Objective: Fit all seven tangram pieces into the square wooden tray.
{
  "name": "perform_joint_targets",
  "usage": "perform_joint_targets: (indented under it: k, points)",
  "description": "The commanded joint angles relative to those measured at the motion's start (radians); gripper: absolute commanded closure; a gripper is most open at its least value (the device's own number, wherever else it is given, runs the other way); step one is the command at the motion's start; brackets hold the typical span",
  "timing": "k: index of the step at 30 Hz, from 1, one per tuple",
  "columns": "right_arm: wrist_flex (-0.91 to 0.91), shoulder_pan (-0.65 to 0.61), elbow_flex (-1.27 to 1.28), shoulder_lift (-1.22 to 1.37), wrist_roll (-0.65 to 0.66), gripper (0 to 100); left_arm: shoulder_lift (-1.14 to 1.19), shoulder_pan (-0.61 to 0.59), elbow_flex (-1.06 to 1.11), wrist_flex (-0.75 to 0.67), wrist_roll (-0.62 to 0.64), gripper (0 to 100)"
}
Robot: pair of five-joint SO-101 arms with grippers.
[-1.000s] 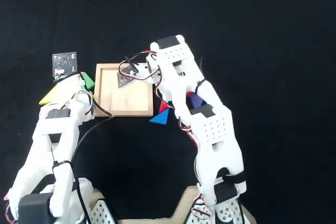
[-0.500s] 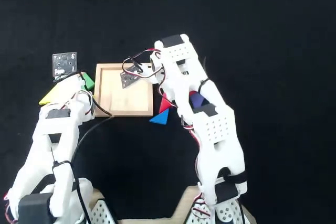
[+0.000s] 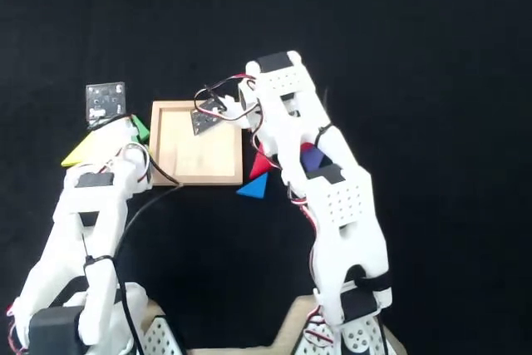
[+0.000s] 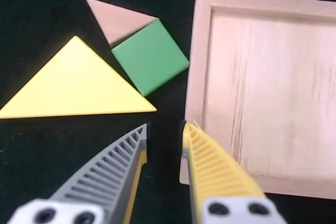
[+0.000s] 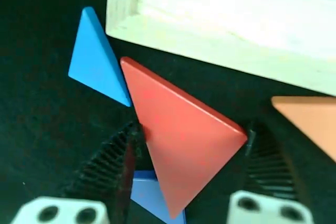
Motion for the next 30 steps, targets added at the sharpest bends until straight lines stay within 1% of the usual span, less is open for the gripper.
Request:
perform_joint_targets:
  k: [1, 8, 10, 14, 16, 18, 20, 24, 27, 30]
  points:
    - [-0.034, 0.008, -0.001, 0.001, 0.0, 78.3, 0.0, 0.012, -0.004, -0.021, 0.003, 88]
    - [-0.066, 0.023, -0.031, -0.004, -0.003, 78.3, 0.0, 0.012, -0.004, -0.021, 0.003, 88]
    - [-0.038, 0.025, -0.071, -0.008, -0.017, 78.4, 0.0, 0.01, -0.004, -0.021, 0.003, 88]
    - [0.072, 0.017, -0.217, -0.041, -0.077, 79.0, 0.0, 0.005, -0.004, -0.021, 0.011, 88]
    - [0.118, 0.015, -0.295, -0.062, -0.095, 82.9, 0.0, -0.004, -0.004, -0.021, 0.012, 89]
    - [0.124, 0.015, -0.343, -0.079, -0.147, 88.4, 0.0, -0.028, -0.004, -0.021, 0.014, 92]
    - [0.123, 0.014, -0.354, -0.085, -0.195, 90.2, -0.003, -0.042, -0.004, -0.02, 0.044, 92]
    - [0.124, -0.023, -0.354, -0.079, -0.281, 90.3, -0.011, -0.064, -0.004, -0.015, 0.069, 91]
    - [0.124, -0.084, -0.358, -0.081, -0.342, 90.3, -0.012, -0.09, -0.004, -0.014, 0.084, 91]
    - [0.121, -0.155, -0.363, -0.074, -0.39, 90.3, -0.014, -0.168, -0.013, -0.011, 0.155, 91]
